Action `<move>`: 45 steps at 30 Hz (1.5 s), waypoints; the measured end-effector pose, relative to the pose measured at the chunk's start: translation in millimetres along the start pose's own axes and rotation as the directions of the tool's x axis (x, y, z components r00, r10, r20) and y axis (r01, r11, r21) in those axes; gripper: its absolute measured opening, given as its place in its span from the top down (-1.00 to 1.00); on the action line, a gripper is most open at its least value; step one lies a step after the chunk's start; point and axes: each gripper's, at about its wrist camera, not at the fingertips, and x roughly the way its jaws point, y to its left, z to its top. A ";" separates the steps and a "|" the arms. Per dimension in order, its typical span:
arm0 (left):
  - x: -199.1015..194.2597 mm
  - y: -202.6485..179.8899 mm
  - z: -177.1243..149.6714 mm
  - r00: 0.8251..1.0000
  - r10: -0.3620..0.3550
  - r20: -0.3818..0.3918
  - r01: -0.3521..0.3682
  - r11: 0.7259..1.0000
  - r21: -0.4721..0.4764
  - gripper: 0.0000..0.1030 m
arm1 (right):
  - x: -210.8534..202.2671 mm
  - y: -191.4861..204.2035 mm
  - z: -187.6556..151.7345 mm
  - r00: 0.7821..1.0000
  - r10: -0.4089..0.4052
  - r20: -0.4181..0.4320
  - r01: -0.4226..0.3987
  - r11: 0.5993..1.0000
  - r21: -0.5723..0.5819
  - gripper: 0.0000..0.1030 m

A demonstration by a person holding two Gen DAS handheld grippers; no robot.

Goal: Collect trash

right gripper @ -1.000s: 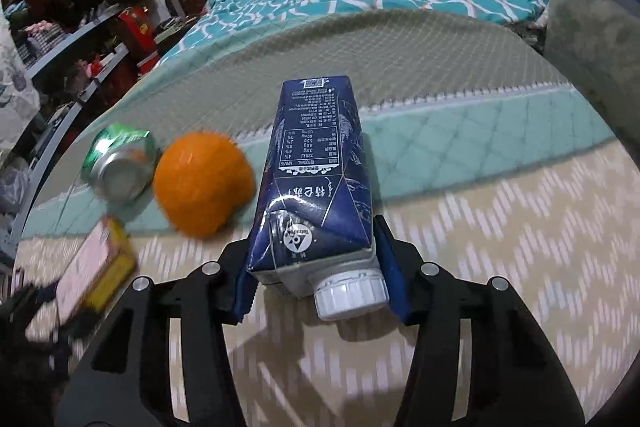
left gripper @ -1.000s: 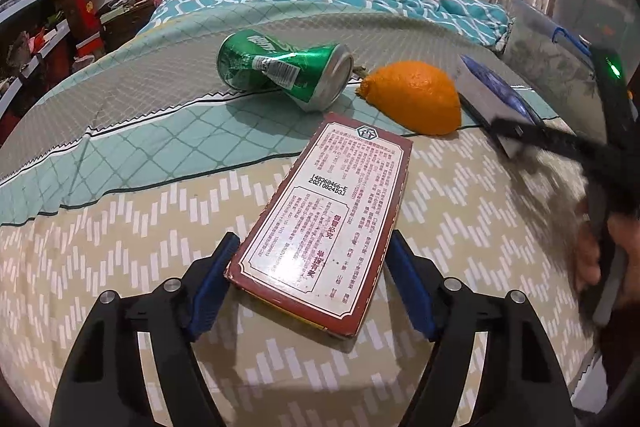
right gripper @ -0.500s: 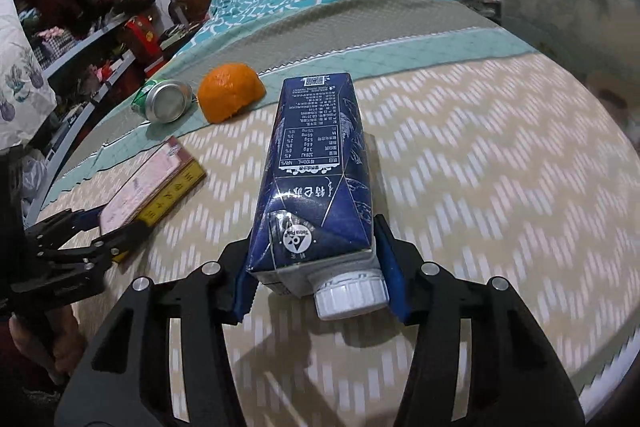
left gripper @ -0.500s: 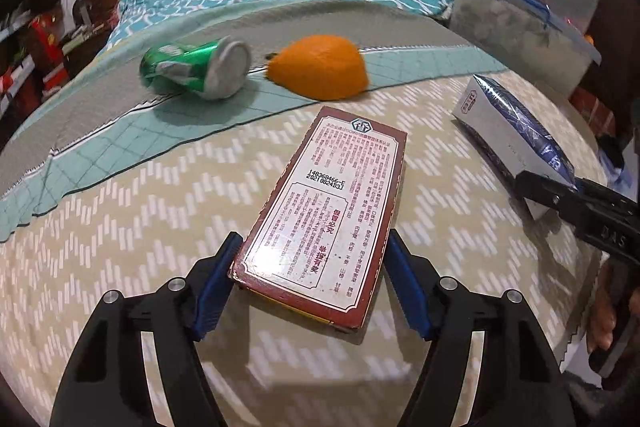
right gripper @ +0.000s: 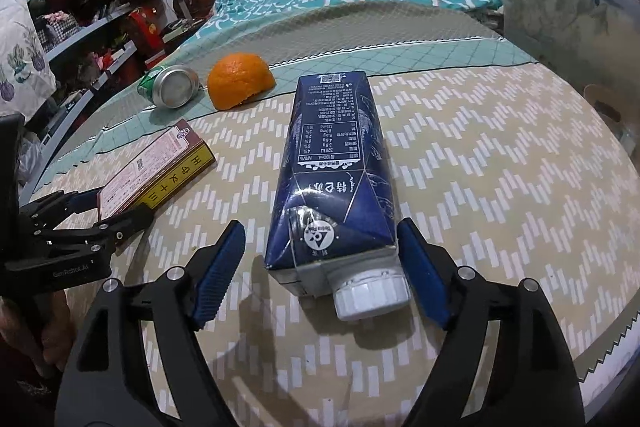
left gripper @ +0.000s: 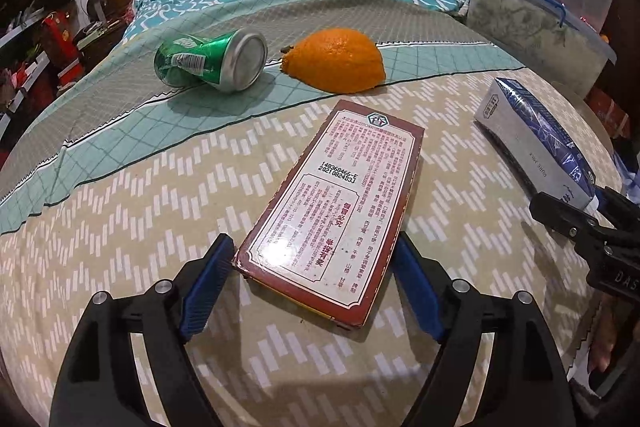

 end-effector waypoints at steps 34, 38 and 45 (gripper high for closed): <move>-3.3 13.1 -5.9 0.998 -0.060 -0.017 0.059 0.997 -0.039 -0.84 | 12.5 18.1 2.2 0.998 -0.046 -0.036 0.043 0.997 -0.068 -0.75; -4.8 17.2 -5.9 0.996 -0.085 -0.009 0.084 0.995 -0.059 -0.84 | 15.6 20.0 3.2 0.998 -0.033 -0.059 0.028 0.997 -0.078 -0.94; -4.6 12.8 -7.2 0.998 -0.067 -0.015 0.066 0.997 -0.028 -0.84 | 14.0 14.6 4.7 0.999 0.002 -0.047 -0.003 1.000 -0.019 -0.94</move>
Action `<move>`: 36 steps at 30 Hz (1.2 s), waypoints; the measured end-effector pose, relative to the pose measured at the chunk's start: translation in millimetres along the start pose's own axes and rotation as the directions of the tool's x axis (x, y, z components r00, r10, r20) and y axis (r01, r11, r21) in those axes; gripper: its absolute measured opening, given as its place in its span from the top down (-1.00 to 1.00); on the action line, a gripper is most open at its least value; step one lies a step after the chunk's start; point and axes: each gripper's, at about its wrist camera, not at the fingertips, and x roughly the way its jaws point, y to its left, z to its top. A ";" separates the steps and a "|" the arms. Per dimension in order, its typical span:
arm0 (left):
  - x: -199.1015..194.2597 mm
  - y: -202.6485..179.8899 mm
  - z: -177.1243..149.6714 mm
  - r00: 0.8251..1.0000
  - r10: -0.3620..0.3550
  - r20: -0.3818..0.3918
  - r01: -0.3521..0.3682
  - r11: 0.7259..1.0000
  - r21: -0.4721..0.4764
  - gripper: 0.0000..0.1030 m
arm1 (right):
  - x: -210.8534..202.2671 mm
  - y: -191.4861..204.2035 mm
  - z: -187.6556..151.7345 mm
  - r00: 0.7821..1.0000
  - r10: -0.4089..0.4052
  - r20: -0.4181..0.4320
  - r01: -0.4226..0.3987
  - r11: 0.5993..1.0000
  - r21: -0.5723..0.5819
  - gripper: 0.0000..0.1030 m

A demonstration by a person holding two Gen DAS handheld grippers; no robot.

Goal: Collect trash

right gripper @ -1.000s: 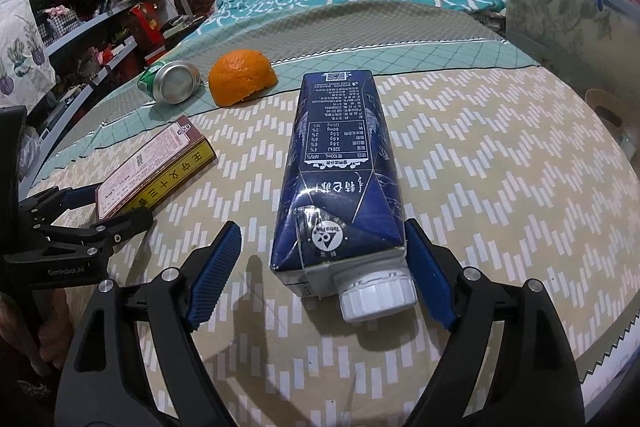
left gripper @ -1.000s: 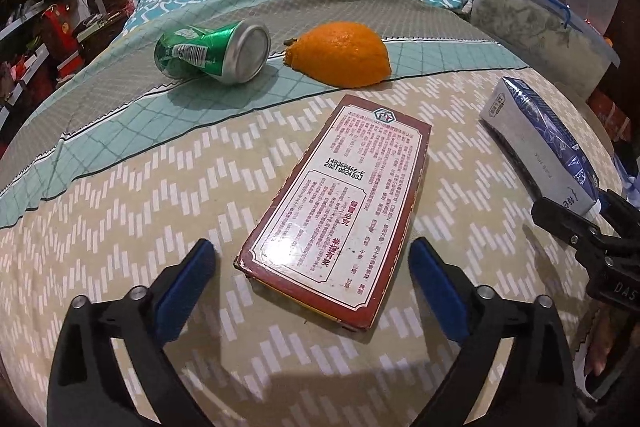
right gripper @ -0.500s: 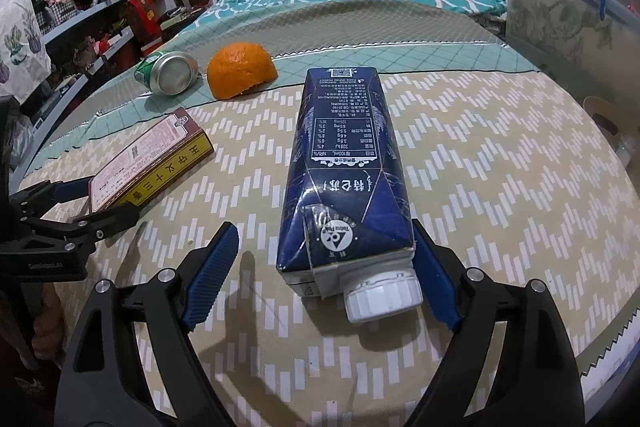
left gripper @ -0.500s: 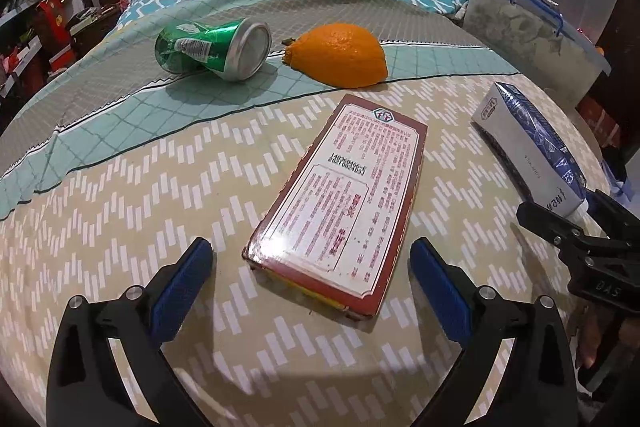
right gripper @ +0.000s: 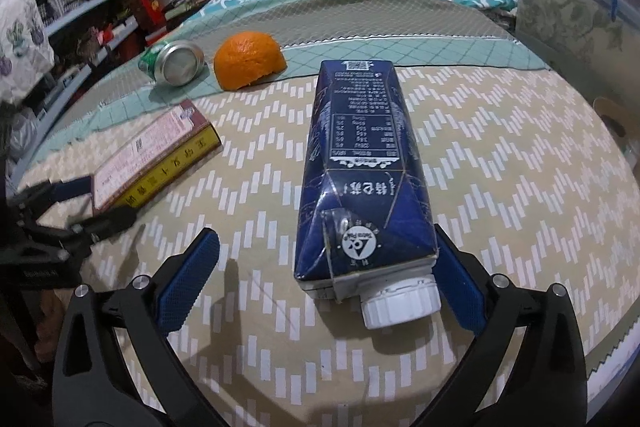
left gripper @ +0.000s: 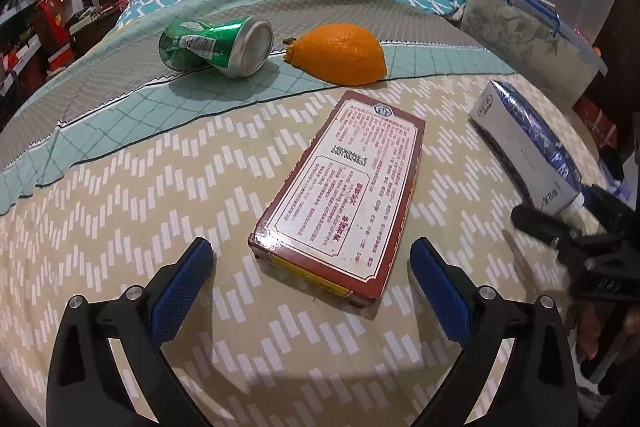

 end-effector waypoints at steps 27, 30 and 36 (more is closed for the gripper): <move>-0.5 2.7 -5.7 0.999 0.045 -0.017 -0.045 0.998 0.042 -0.84 | -7.0 -22.6 -1.7 0.991 0.120 0.056 -0.126 0.985 0.118 -0.94; -0.8 4.7 -5.7 0.999 0.041 -0.014 -0.040 0.999 0.028 -0.84 | -7.4 -22.2 -2.7 0.991 0.122 0.056 -0.128 0.985 0.118 -0.94; 0.1 3.5 -4.9 0.998 0.053 -0.019 -0.052 0.998 0.038 -0.84 | -7.1 -21.3 -2.4 0.992 0.115 0.053 -0.120 0.986 0.113 -0.94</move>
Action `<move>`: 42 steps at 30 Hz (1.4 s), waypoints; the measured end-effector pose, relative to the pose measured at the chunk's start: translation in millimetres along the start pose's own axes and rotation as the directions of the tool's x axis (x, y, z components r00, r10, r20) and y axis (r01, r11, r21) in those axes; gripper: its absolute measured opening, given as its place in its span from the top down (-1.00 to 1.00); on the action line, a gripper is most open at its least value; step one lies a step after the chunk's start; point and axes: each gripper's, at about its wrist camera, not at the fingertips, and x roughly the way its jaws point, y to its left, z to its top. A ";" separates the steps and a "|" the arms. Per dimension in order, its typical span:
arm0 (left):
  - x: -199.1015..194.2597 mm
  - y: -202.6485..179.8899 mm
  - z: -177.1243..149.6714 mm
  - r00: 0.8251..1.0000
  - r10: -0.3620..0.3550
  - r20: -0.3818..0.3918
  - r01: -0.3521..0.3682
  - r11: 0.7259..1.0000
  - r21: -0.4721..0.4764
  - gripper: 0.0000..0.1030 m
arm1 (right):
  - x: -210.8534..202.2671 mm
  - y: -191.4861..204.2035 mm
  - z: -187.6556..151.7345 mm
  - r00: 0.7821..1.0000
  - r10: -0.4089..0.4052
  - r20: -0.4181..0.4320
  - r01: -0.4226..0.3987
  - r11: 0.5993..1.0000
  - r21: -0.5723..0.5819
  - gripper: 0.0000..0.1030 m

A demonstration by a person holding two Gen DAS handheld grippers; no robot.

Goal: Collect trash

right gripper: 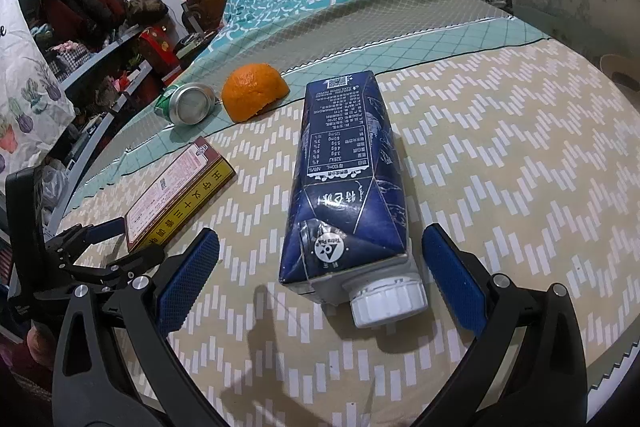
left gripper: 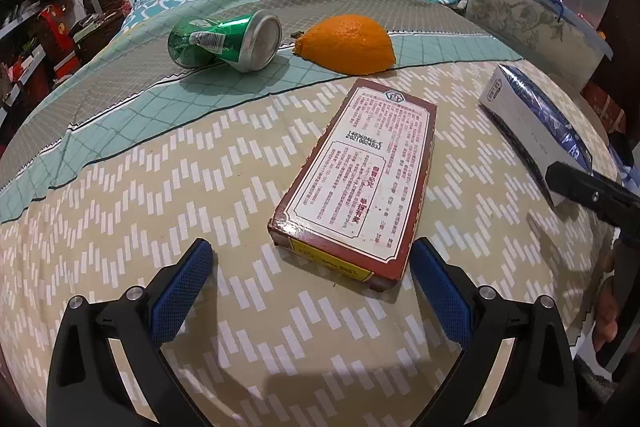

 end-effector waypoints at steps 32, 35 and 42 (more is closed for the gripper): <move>-26.4 25.6 -2.4 0.994 -0.003 0.109 0.015 0.993 -0.114 -0.83 | -3.3 -5.5 1.7 1.000 0.021 0.004 -0.021 1.000 0.009 -0.94; -23.7 28.6 -4.3 0.994 -0.013 0.109 0.027 0.992 -0.127 -0.84 | -3.4 -6.0 1.7 1.000 0.020 0.004 -0.020 1.000 0.009 -0.94; -22.5 30.6 -5.4 0.993 -0.030 0.110 0.044 0.991 -0.129 -0.84 | -3.4 -6.6 1.8 1.000 0.016 0.003 -0.016 1.000 0.006 -0.94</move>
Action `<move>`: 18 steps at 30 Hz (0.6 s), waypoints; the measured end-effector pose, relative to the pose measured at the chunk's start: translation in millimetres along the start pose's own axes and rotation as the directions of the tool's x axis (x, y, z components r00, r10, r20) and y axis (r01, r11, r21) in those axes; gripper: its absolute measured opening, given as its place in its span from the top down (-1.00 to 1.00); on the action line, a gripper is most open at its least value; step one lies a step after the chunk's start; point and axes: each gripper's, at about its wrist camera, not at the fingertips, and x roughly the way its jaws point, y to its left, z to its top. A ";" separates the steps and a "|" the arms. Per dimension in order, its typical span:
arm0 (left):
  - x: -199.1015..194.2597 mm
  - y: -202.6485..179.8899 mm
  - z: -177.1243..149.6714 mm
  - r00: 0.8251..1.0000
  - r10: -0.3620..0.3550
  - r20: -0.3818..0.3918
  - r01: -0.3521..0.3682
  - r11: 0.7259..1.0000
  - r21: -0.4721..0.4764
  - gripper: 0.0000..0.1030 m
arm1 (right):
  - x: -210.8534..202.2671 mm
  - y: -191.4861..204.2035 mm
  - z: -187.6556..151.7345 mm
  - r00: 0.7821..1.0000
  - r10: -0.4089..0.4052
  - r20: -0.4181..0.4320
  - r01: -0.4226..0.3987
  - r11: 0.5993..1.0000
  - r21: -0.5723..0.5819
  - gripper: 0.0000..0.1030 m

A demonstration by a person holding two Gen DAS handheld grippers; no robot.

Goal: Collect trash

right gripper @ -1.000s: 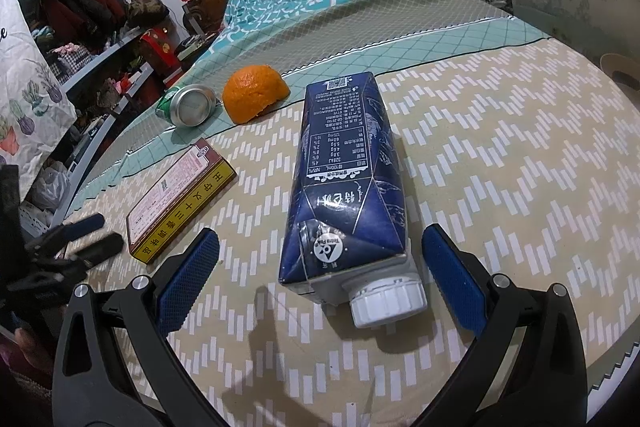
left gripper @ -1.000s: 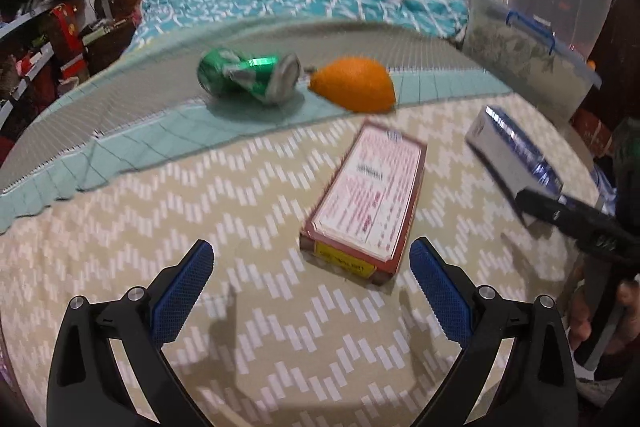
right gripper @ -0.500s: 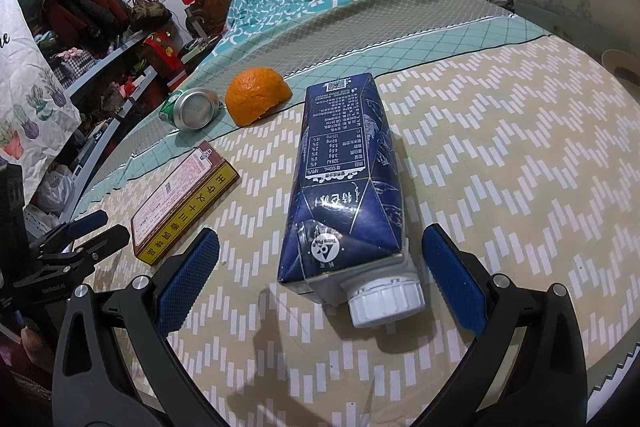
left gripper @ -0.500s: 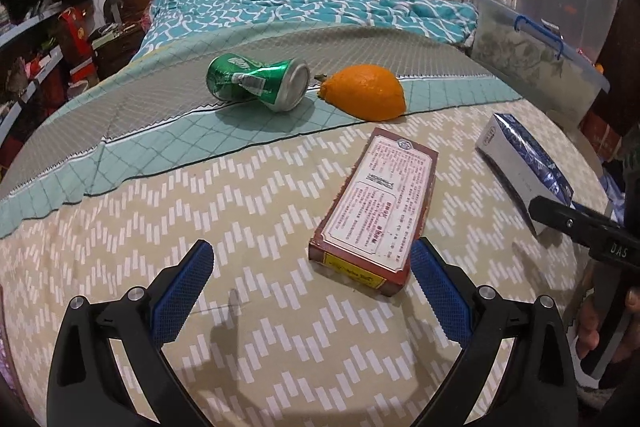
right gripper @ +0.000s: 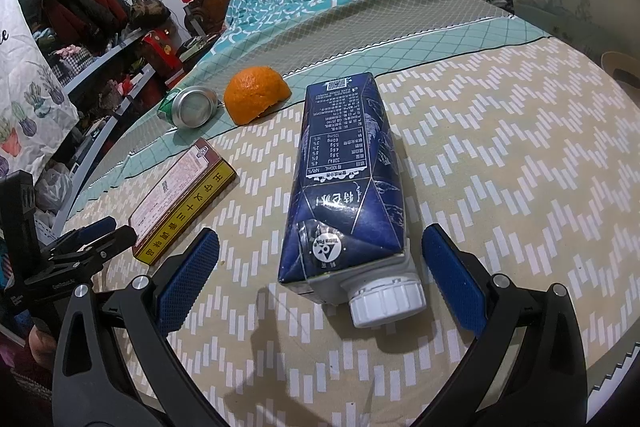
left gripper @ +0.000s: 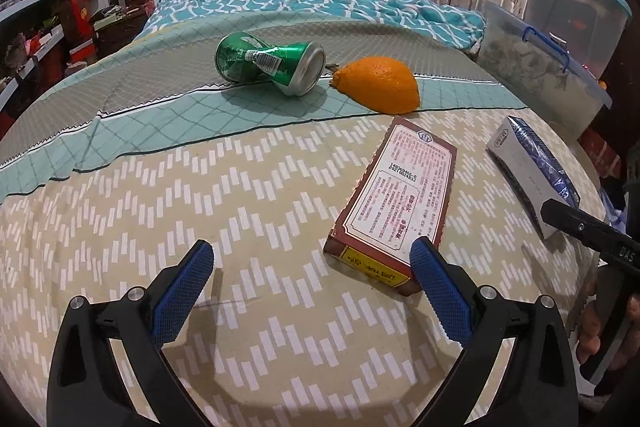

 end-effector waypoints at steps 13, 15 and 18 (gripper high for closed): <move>-0.5 6.8 -3.1 1.000 -0.022 -0.007 0.022 1.000 -0.014 -0.84 | 0.5 0.6 0.2 1.000 -0.002 -0.001 0.002 1.000 -0.001 -0.94; -1.3 5.9 -2.6 1.000 -0.021 -0.007 0.021 1.000 -0.006 -0.83 | 0.5 0.8 0.2 1.000 -0.002 0.000 0.002 1.000 -0.001 -0.94; -5.0 1.1 0.2 1.000 -0.028 0.001 0.028 1.000 0.014 -0.83 | 0.5 0.9 0.1 1.000 -0.002 0.000 0.002 1.000 -0.002 -0.94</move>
